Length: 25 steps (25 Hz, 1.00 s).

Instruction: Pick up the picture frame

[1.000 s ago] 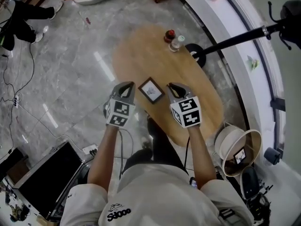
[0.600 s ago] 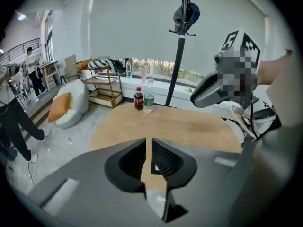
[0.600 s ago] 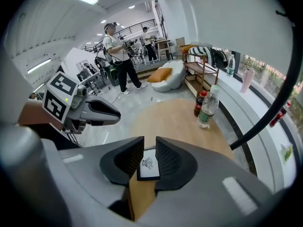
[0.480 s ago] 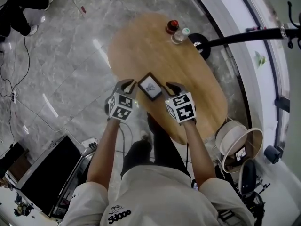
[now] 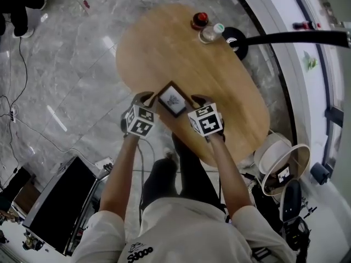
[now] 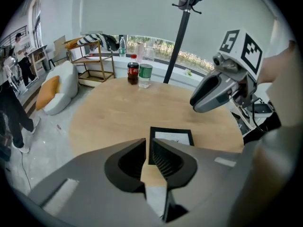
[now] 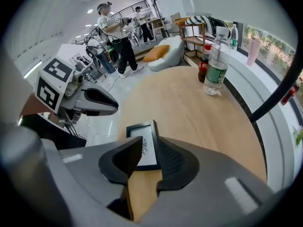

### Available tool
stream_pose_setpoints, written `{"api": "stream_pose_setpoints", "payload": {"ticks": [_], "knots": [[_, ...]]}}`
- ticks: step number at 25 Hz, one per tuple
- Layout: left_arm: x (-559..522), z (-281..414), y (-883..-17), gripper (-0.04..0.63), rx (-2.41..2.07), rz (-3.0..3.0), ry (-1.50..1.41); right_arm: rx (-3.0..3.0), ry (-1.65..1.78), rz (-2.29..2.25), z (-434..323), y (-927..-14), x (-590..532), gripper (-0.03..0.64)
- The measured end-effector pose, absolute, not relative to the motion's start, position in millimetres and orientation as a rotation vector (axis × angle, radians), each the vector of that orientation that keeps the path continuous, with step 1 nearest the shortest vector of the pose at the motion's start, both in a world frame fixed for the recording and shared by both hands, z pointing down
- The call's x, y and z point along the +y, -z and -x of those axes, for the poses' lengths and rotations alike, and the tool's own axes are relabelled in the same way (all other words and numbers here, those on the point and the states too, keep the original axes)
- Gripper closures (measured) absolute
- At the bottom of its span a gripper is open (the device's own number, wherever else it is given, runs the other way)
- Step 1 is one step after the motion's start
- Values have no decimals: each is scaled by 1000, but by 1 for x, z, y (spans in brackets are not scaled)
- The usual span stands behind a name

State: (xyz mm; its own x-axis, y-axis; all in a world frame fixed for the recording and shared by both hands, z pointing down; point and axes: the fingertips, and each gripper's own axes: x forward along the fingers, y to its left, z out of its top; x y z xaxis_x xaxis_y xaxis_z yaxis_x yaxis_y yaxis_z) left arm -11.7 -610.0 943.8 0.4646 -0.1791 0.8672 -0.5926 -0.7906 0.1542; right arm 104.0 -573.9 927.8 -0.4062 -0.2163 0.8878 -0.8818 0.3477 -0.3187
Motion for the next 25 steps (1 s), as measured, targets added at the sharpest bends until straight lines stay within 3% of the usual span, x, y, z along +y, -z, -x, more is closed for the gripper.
{"api": "stream_pose_setpoints", "payload": {"ticks": [25], "knots": [[-598,-7,-1031,481,-440,-2197,-1366,-1679,-1070,-764,-99,-1033,-538,492]]}}
